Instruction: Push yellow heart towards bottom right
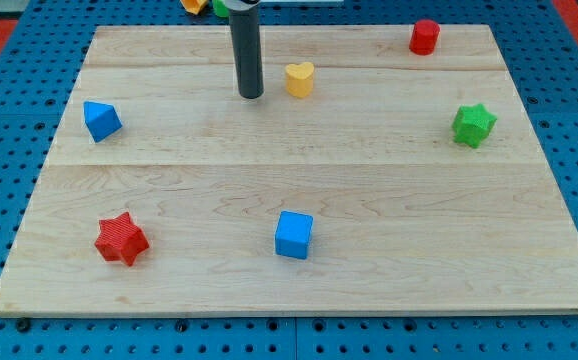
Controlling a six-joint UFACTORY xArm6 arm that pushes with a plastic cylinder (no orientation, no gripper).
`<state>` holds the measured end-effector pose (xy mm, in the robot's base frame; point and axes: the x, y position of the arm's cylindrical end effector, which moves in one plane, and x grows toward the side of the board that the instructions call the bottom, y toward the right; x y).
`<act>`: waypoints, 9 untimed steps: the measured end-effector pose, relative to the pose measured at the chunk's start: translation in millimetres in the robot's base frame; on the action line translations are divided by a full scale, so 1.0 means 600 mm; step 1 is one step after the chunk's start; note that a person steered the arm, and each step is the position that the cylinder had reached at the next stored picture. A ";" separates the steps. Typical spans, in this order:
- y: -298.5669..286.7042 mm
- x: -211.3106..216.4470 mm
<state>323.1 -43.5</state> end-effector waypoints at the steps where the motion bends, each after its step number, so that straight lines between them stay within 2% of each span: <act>1: 0.006 -0.035; 2: 0.079 -0.062; 4: 0.217 0.128; 5: 0.136 0.063; 7: 0.115 0.010; 8: 0.221 0.016; 9: 0.245 0.069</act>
<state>364.5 103.5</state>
